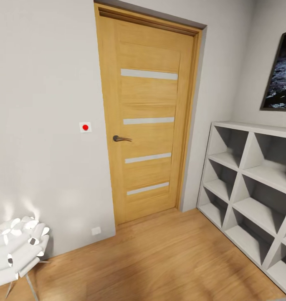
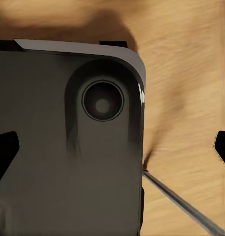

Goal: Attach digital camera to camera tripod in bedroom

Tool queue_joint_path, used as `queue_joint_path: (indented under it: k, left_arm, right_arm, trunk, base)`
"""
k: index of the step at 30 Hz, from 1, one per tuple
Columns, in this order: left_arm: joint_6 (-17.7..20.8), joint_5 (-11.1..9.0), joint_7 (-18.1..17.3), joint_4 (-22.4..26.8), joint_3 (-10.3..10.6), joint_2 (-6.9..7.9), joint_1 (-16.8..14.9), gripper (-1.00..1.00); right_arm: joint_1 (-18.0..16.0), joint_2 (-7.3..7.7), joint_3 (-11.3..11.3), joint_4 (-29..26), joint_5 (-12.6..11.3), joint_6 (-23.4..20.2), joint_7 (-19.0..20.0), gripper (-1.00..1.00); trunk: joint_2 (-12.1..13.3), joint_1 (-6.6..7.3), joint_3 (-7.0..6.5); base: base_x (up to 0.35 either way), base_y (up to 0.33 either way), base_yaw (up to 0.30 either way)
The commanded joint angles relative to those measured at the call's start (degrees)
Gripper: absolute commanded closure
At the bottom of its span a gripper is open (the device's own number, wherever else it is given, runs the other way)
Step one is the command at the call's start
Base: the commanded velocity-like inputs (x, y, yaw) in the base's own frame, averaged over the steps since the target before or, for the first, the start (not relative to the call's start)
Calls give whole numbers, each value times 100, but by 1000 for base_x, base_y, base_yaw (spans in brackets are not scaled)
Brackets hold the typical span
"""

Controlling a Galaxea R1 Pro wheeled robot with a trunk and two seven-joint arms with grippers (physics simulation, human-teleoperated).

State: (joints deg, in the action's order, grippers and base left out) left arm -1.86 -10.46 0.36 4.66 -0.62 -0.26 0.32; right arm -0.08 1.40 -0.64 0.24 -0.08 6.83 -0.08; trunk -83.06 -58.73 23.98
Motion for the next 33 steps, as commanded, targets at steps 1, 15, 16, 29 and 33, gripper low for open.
queue_joint_path:
  k: [1, 15, 16, 29, 33]
  left_arm:
    - [-7, -35, 3, 9, -2, 1, 3, -100]
    - [-7, -35, -1, 9, 0, 8, 3, -100]
    - [-7, -35, -1, 9, 0, 8, 3, -100]
    - [-7, -35, 4, 9, -4, 4, 3, -100]
    - [-7, -35, 0, 6, 1, 6, 3, -100]
  right_arm:
    - [-1, 0, -6, 3, -1, 20, -1, -100]
    - [-1, 1, -6, 3, -1, 20, -1, -100]
    - [-1, 1, -6, 3, -1, 20, -1, -100]
    - [-1, 1, -6, 3, -1, 20, -1, -100]
    - [-1, 1, -6, 3, -1, 20, -1, -100]
  trunk:
    - [-2, 0, 4]
    - [-2, 0, 4]
    - [-2, 0, 4]
    - [-2, 0, 4]
    - [-2, 0, 4]
  base:
    - [0, -135, 0]
    - [0, -31, 0]
    - [0, -2, 0]
    - [0, 0, 0]
    - [0, 0, 0]
